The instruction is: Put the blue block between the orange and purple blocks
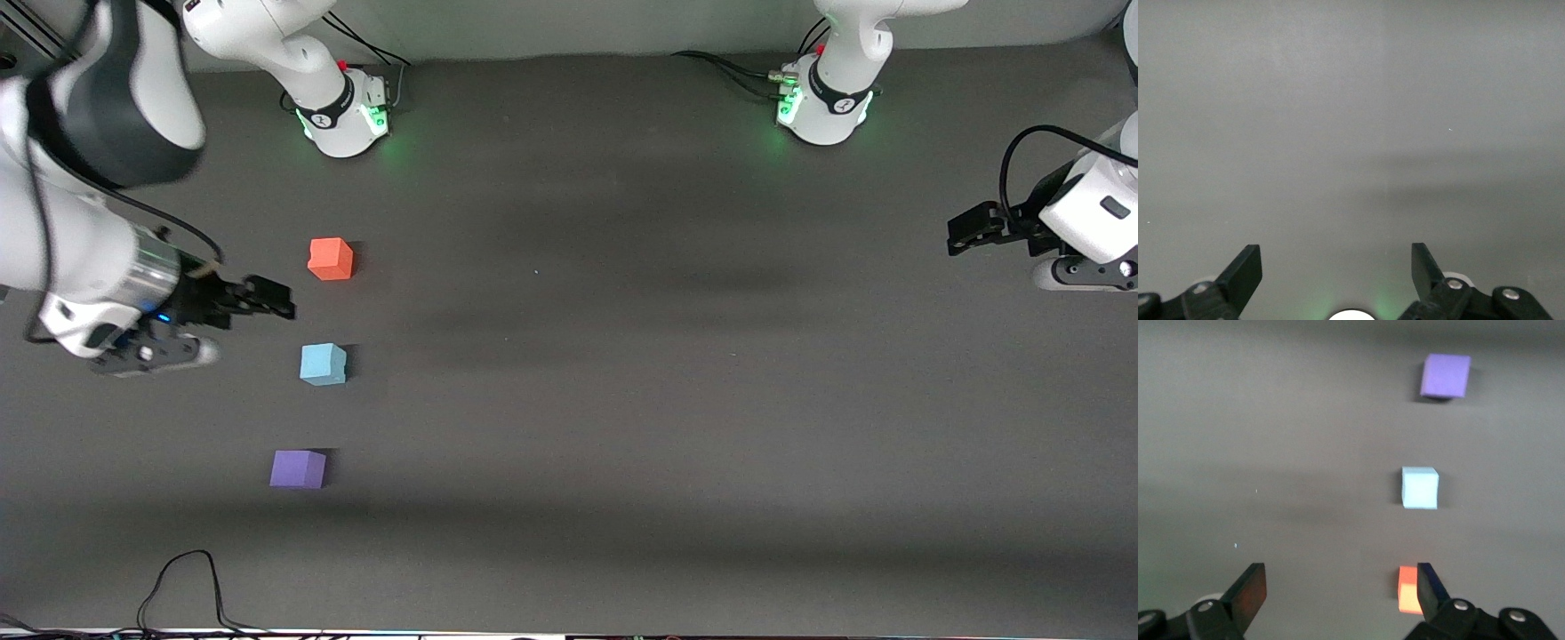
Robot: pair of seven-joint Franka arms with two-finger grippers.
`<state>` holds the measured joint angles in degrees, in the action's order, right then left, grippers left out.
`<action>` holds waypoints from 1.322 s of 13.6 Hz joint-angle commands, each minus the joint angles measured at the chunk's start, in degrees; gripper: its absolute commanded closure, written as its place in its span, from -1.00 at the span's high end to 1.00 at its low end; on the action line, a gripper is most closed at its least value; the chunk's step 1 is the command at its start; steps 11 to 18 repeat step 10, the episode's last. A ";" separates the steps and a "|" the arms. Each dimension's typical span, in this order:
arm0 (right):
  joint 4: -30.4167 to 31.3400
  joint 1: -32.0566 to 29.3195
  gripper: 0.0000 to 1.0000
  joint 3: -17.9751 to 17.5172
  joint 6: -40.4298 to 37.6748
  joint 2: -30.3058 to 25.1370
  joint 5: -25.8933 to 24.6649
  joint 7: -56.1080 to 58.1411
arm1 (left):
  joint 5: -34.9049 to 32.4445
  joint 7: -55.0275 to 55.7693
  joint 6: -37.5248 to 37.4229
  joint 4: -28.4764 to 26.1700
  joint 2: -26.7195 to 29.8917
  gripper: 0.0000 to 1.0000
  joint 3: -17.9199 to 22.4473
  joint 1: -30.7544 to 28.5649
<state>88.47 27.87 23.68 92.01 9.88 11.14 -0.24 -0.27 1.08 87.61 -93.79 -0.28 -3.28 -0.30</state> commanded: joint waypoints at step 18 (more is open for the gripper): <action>12.60 -23.30 1.00 -21.49 1.24 -15.32 -10.35 0.51 | 0.45 0.77 0.11 0.62 -0.16 1.00 0.38 0.65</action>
